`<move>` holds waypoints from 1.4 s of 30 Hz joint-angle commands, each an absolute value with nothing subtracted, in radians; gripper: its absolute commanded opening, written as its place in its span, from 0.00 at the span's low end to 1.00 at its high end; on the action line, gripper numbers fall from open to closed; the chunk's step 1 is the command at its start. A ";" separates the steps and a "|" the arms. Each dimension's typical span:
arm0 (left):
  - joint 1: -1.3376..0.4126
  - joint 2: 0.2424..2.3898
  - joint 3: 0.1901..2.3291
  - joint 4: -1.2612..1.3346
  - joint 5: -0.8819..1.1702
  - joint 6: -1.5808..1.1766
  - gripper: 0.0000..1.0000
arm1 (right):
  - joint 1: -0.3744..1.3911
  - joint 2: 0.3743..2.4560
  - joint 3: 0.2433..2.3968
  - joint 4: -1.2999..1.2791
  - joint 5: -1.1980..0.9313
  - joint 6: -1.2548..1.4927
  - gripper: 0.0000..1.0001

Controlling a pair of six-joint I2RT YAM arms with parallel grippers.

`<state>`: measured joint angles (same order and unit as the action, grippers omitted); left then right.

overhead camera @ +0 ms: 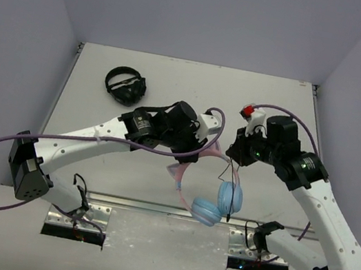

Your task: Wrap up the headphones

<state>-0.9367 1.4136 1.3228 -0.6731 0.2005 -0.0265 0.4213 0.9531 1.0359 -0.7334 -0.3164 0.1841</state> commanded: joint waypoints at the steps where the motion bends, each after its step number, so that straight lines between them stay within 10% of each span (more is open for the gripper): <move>1: -0.954 1.399 1.397 -0.604 0.235 -0.025 0.00 | 0.477 0.994 1.097 -0.744 -0.125 0.205 0.01; 22: -0.954 1.192 1.354 -0.471 0.069 -0.112 0.00 | 0.499 1.025 1.045 -0.603 -0.297 0.331 0.02; 30: -0.954 1.098 1.368 -0.443 0.034 -0.212 0.00 | 0.499 0.936 0.879 -0.204 -0.527 0.461 0.50; 42: -0.954 1.075 1.580 -0.580 -0.133 -0.320 0.00 | 0.521 1.140 0.747 0.386 -0.675 0.706 0.57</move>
